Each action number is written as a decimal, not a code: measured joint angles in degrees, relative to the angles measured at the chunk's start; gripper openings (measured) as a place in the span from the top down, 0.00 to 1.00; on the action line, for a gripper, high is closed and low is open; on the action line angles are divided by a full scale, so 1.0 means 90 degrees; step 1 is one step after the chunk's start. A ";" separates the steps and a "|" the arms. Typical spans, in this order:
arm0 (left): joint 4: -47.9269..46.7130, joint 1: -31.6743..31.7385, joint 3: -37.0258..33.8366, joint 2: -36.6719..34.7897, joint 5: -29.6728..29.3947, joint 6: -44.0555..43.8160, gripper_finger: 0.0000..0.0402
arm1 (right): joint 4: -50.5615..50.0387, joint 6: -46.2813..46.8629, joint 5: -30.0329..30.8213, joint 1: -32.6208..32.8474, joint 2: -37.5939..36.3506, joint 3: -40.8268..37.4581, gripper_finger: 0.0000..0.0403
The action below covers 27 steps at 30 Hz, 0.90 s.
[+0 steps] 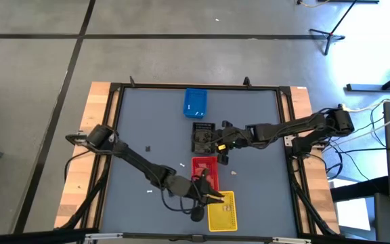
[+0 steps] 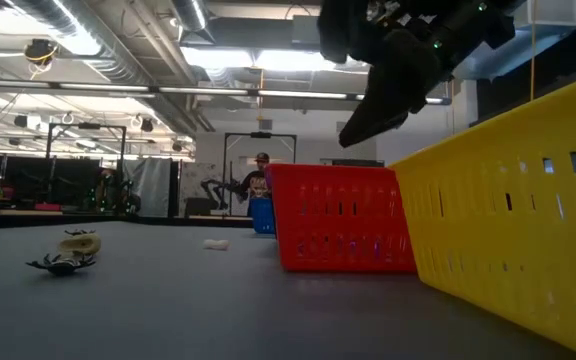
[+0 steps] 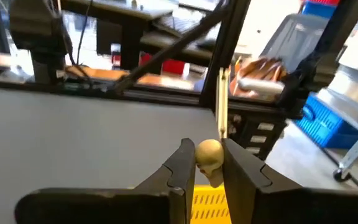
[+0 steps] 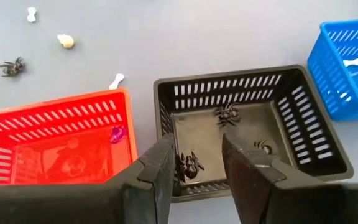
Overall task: Sort Halloween decoration
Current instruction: Put the brown skull toy into the yellow bin, then put the white bone toy into the blue bin
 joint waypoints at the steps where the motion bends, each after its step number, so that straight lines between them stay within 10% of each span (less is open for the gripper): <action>1: -0.0031 0.0000 0.0036 0.0068 0.0023 -0.0002 0.87 | -0.0008 0.0000 0.0000 0.0000 -0.0027 0.0000 0.67; 27: -0.0220 0.0132 0.0137 0.0150 0.0663 -0.0046 0.55 | -0.0377 0.0012 -0.0012 0.0002 -0.0499 0.0007 0.67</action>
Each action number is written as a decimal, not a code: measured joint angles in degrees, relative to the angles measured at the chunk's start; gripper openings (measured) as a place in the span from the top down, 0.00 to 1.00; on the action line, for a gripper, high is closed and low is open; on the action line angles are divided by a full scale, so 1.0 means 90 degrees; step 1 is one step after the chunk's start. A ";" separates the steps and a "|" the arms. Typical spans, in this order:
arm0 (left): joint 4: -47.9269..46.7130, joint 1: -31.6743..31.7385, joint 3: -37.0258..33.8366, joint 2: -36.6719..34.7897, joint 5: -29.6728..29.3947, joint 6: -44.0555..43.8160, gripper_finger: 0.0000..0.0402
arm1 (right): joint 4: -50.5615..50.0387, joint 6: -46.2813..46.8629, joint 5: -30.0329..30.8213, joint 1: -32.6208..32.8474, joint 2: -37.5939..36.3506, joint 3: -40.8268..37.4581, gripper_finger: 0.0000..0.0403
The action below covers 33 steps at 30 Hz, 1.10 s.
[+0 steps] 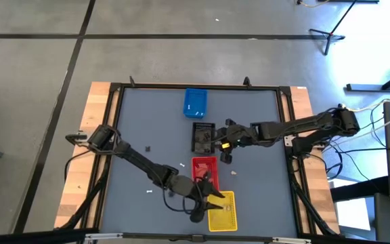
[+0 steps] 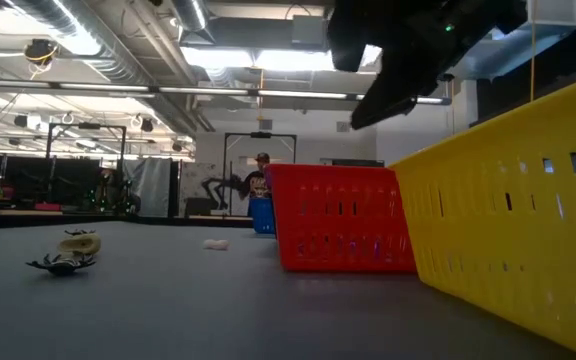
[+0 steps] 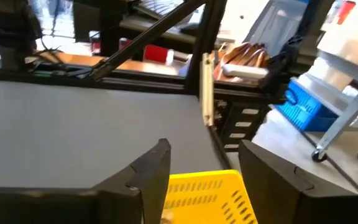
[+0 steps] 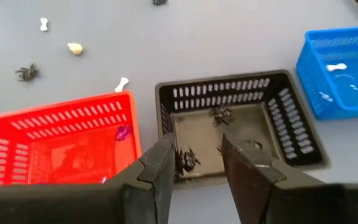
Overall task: Sort Halloween decoration
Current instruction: Put the white bone toy into the blue bin
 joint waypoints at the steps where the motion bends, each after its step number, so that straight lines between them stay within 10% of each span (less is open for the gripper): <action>1: -0.0102 0.0035 0.0000 -0.0038 -0.0012 0.0000 0.54 | -0.0119 0.0002 -0.0001 -0.0002 -0.0093 0.0000 0.67; 20: -0.5698 0.0417 -0.0002 -0.2303 -0.0018 -0.1149 0.55 | -0.0964 0.0012 -0.0002 0.0000 -0.0664 0.0000 0.67; 33: -0.7475 -0.0338 -0.0002 -0.2381 0.0320 -0.1406 0.55 | -0.0977 0.0014 -0.0160 0.0005 -0.0664 0.0000 0.67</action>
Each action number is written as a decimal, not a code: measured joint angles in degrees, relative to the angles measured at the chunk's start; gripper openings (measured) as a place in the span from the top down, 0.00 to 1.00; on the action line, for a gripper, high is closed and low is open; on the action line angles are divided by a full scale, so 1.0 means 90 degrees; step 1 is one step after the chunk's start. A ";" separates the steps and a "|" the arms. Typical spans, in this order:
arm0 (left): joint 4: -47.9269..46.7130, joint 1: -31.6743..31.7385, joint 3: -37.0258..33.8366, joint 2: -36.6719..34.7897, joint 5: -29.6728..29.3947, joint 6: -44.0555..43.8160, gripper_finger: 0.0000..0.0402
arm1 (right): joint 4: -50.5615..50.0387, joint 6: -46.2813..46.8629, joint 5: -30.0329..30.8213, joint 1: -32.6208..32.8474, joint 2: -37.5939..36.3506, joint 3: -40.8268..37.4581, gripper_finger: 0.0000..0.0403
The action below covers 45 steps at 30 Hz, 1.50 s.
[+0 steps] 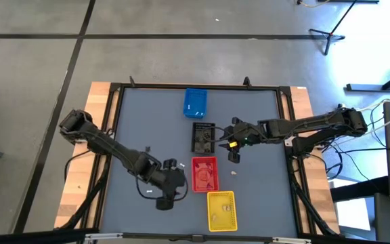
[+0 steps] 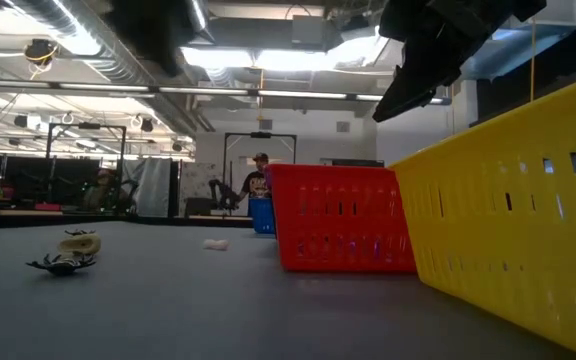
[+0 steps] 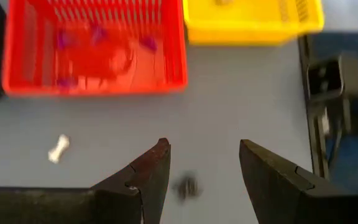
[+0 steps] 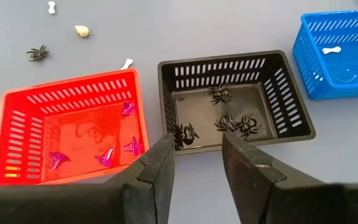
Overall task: Sort Halloween decoration
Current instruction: Put the white bone toy into the blue bin
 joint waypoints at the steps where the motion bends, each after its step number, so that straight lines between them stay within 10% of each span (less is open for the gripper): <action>1: -0.0183 -0.0071 0.0000 0.0000 -0.0001 -0.0111 0.55 | -0.0001 -0.0002 0.0000 0.0000 0.0000 0.0000 0.67; 13: -0.2310 -0.0753 -0.0113 0.0005 -0.0028 -0.1677 0.55 | 0.0000 -0.0002 0.0000 -0.0005 0.0000 0.0000 0.67; 45: -0.0114 -0.1064 -0.2433 -0.0002 0.0756 -0.2732 0.55 | 0.0000 -0.0005 0.0000 -0.0005 0.0002 0.0000 0.67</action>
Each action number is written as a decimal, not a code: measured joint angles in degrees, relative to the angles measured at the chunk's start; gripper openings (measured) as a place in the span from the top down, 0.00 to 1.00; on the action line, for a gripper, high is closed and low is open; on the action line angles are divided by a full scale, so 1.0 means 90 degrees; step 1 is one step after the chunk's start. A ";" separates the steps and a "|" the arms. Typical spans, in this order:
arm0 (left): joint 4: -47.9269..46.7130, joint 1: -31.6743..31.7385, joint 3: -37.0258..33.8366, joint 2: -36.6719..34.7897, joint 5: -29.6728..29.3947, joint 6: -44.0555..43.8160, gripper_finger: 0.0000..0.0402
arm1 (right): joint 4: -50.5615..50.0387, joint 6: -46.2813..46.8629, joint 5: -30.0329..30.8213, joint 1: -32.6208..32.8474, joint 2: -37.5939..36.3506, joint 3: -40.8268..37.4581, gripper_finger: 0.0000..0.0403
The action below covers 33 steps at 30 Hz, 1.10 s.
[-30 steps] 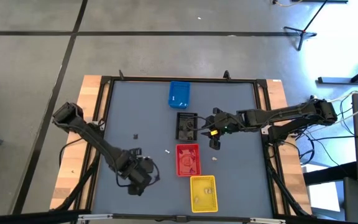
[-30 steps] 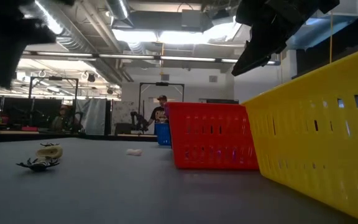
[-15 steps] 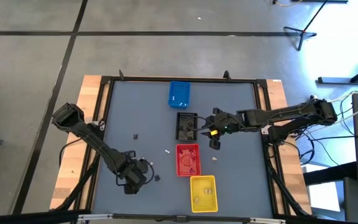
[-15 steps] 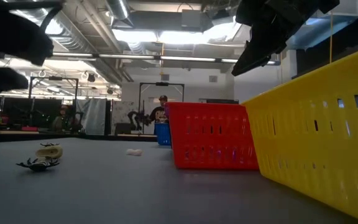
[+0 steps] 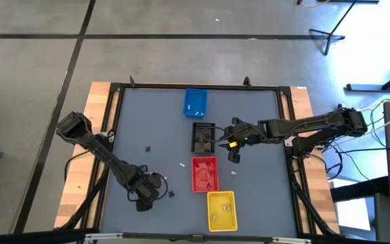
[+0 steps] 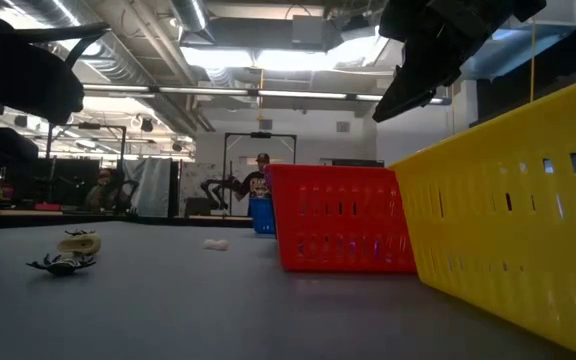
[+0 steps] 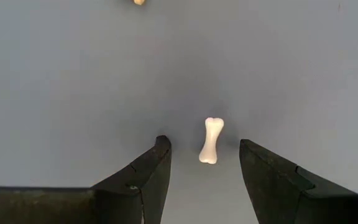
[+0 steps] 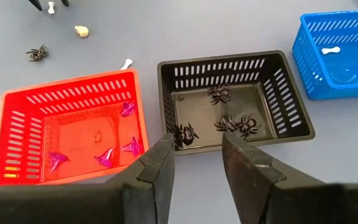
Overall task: Sort Halloween decoration
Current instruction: Put the white bone toy into the blue bin
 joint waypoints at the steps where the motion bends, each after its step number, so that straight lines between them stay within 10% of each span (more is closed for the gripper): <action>1: -0.0002 0.0002 0.0000 0.0002 0.0031 0.0000 0.55 | 0.0002 0.0000 0.0000 0.0000 0.0000 0.0000 0.67; 33: -0.0981 -0.0107 0.0580 0.0026 -0.0396 0.0182 0.55 | 0.0000 0.0000 0.0000 0.0000 0.0002 0.0000 0.67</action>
